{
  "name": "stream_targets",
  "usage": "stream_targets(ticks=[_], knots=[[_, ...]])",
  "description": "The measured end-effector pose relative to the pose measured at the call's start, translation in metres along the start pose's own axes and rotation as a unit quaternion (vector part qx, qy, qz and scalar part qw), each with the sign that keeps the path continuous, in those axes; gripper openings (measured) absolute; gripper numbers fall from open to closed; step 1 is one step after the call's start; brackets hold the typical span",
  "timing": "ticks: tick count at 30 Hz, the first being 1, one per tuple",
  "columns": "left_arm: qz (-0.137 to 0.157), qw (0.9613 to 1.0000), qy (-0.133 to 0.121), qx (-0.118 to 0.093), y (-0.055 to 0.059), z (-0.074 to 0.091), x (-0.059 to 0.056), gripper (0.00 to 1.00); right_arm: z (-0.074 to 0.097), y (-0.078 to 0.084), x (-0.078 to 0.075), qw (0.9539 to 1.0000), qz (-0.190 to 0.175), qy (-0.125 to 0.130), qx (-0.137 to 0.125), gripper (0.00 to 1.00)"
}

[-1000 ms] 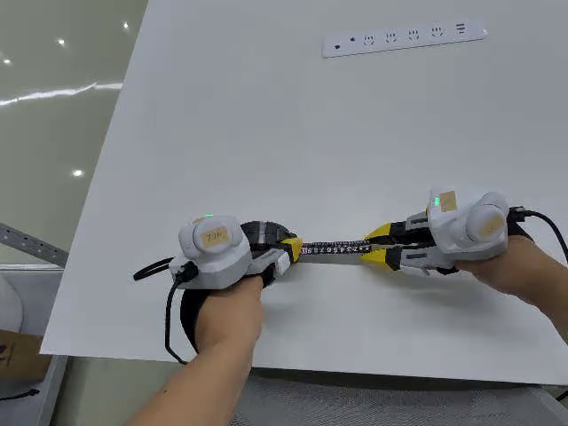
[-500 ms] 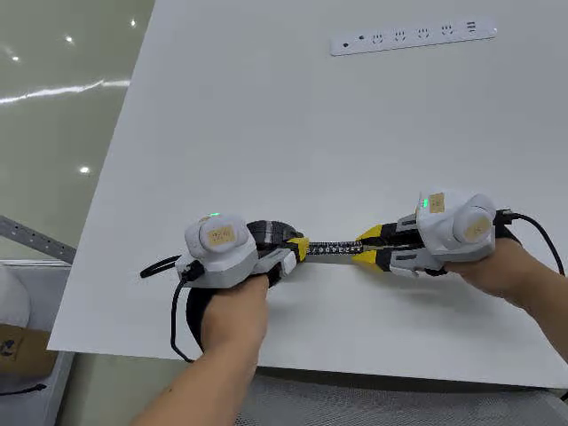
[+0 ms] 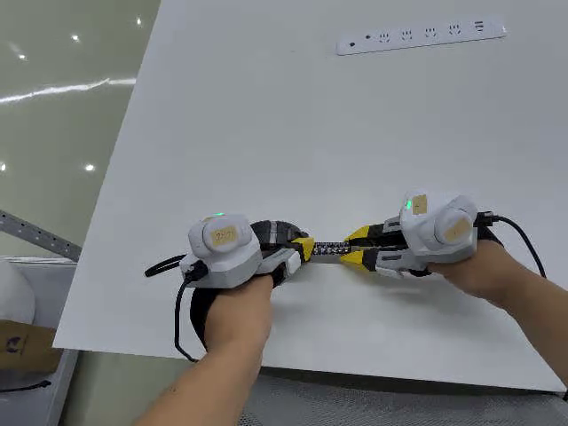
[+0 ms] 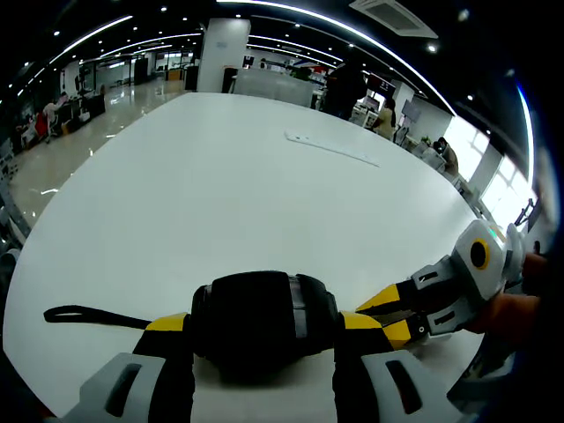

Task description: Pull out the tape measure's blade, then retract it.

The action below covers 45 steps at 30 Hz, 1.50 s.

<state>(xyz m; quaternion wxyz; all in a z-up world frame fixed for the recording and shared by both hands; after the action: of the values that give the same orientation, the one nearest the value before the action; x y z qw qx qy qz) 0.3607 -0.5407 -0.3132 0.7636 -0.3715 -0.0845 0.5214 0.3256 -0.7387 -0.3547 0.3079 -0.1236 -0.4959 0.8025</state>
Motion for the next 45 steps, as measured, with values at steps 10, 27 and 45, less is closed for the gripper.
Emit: stream_targets(ticks=[10, 27, 45], knots=[[0.0, 1.0, 0.001, 0.0, 0.0, 0.0, 0.001, 0.61, -0.01, -0.003, 0.002, 1.0, 0.005, -0.005, -0.003, 0.12], [0.01, 0.9999, 0.008, -0.002, 0.0, 0.001, 0.003, 0.61, -0.039, -0.015, 0.011, 1.0, 0.001, -0.003, -0.009, 0.12], [0.007, 0.9999, 0.009, -0.004, 0.0, 0.0, 0.002, 0.62, -0.038, -0.015, 0.01, 0.9999, 0.012, -0.004, -0.004, 0.13]])
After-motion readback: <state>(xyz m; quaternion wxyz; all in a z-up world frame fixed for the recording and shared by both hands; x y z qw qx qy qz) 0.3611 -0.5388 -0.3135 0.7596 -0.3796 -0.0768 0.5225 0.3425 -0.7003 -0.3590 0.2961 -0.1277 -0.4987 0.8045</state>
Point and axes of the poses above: the centre of the closed fingertips' face, and the gripper's own axes: z roughly backward along the fingers, x roughly to its left, y roughly out of its underside, the point moved 10 cm from there along z, roughly backward along the fingers, and after that the axes turned 5 degrees about y, right-handed, at the moved point
